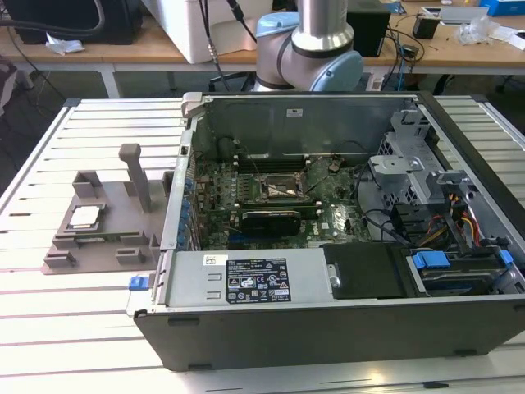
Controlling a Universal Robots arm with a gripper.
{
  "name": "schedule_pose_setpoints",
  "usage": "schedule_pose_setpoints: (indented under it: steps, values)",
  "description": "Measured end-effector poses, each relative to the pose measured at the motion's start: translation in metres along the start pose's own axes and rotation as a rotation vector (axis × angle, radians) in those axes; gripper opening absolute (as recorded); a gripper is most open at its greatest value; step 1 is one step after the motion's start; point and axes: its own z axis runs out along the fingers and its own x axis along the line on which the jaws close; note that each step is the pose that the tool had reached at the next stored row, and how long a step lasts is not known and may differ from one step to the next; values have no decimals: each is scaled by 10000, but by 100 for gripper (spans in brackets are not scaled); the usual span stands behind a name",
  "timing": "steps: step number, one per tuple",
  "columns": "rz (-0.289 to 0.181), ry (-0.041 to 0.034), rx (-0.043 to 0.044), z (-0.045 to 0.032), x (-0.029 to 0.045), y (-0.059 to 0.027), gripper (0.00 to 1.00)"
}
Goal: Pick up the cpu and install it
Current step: 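Reach for the cpu, then pick up the cpu and move it towards the insertion slot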
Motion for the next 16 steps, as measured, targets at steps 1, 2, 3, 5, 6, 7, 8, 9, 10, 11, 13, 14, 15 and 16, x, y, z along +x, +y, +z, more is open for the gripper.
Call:
schedule_pose_setpoints:
  steps: [1, 2, 3, 5, 6, 7, 8, 9, 10, 11, 13, 14, 15, 16]
  values:
    - [-1, 9, 2, 4, -40, 3, 11]
    - [-1, 19, 5, 7, -78, 5, 11]
    - [0, 26, 6, 9, -100, 7, 11]
    - [0, 28, 6, 11, -112, 8, 11]
    - [2, 29, 6, 11, -112, 8, 11]
    - [1, 30, 7, 11, -112, 8, 11]
    - [0, 29, 6, 11, -114, 8, 11]
    - [0, 29, 6, 11, -114, 8, 11]
    - [1, 29, 6, 11, -114, 8, 11]
    - [1, 29, 6, 11, -114, 8, 11]
    - [1, 29, 7, 11, -114, 8, 11]
    - [1, 29, 7, 11, -115, 8, 11]
    - [1, 29, 7, 11, -115, 8, 11]
    - [1, 29, 6, 11, -115, 8, 11]
